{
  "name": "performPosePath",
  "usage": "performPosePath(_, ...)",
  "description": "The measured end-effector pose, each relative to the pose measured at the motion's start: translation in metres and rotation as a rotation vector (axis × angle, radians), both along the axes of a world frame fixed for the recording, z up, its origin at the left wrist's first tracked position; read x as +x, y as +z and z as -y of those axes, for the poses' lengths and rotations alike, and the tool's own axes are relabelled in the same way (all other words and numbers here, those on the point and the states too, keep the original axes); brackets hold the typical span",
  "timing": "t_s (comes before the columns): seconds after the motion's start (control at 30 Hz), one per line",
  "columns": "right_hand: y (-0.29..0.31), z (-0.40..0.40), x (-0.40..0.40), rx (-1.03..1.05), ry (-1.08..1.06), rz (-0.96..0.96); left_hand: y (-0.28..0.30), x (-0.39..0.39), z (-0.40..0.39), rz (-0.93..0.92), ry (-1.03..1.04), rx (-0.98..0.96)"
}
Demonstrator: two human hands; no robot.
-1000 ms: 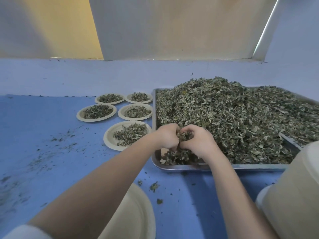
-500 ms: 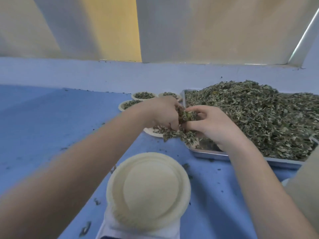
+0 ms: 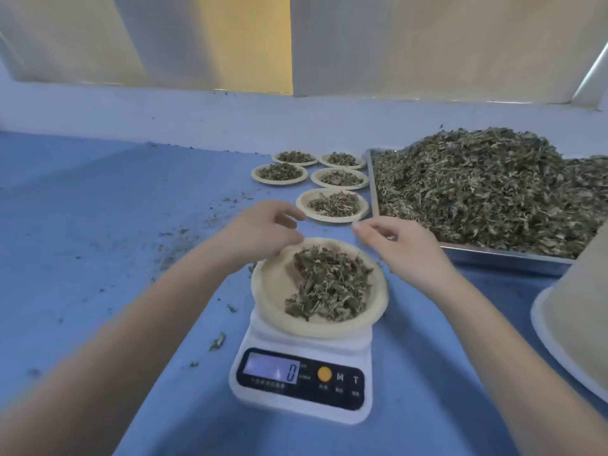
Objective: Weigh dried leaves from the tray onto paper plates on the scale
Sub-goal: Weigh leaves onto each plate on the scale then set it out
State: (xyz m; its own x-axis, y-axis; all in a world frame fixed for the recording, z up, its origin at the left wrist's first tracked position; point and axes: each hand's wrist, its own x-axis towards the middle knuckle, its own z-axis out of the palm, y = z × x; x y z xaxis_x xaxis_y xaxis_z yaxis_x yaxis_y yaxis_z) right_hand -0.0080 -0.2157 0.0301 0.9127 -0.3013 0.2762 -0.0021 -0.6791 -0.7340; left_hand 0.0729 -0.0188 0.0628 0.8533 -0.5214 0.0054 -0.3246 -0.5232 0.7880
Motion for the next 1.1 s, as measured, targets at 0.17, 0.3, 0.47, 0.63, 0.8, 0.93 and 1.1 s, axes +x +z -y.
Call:
performPosePath(0.17,-0.045,0.007,0.015,0.434,-0.121,0.000,-0.046,0.015,-0.006,-0.094,0.292,-0.376)
performPosePath(0.3,-0.051,0.004,0.015,0.610,-0.100,-0.050,-0.074,0.018,-0.013,-0.333,0.342,-0.644)
performPosePath(0.47,-0.048,-0.005,0.011,0.562,-0.098,-0.061,-0.081,0.020,-0.017,-0.313,0.289,-0.663)
performPosePath(0.63,-0.049,-0.007,0.008,0.550,-0.098,-0.030,-0.084,0.018,-0.016,-0.270,0.286,-0.639)
performPosePath(0.8,-0.051,-0.005,0.008,0.577,-0.100,-0.032,-0.088,0.021,-0.016,-0.256,0.283,-0.643)
performPosePath(0.93,-0.052,-0.003,0.008,0.578,-0.093,-0.028,-0.090,0.024,-0.016,-0.248,0.276,-0.636)
performPosePath(1.1,-0.047,0.003,0.013,0.632,-0.114,0.048,-0.084,0.024,-0.014,-0.165,0.295,-0.661)
